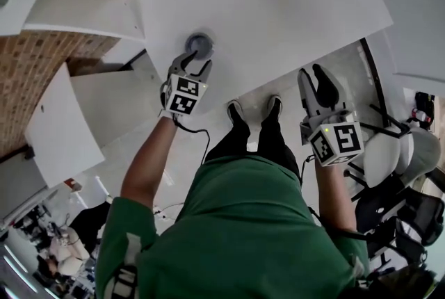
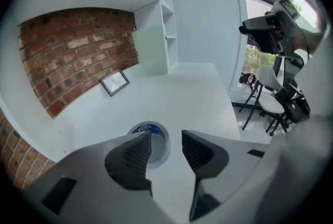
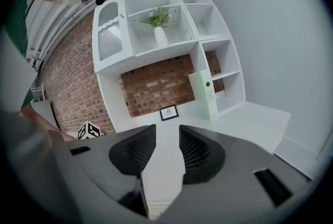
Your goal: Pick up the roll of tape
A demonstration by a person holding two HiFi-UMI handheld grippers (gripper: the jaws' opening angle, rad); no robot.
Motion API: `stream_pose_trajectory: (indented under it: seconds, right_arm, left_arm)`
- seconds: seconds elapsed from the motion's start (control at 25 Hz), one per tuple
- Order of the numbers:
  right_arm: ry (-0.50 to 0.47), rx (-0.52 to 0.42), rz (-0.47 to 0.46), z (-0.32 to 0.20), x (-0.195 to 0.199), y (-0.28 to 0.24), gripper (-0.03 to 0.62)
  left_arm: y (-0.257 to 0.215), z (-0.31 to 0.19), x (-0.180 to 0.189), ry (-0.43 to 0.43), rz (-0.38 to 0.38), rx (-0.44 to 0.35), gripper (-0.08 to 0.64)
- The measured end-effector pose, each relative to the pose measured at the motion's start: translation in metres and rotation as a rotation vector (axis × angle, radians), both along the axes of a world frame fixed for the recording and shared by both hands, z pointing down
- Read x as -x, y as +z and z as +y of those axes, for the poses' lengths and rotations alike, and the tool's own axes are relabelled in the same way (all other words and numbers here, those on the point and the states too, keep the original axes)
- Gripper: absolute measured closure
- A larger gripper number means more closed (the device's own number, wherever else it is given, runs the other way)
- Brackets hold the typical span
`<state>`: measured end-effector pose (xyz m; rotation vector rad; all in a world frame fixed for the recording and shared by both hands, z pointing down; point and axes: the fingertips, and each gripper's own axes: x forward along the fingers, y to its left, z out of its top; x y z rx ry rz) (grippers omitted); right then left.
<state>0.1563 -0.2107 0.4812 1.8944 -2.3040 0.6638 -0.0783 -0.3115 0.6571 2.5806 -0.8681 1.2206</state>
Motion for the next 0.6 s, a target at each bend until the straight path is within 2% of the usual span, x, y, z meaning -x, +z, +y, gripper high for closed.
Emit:
stream_pose_trajectory:
  seconds: [0.36, 0.6]
  right_arm:
    - [0.046, 0.051, -0.058, -0.006, -0.044, 0.033, 0.442]
    - [0.046, 0.07, -0.066, -0.012, -0.04, 0.04, 0.443]
  left_arm:
    - [0.05, -0.014, -0.026, 0.017, -0.138, 0.101, 0.367]
    - [0.065, -0.019, -0.02, 0.04, -0.249, 0.156, 0.367]
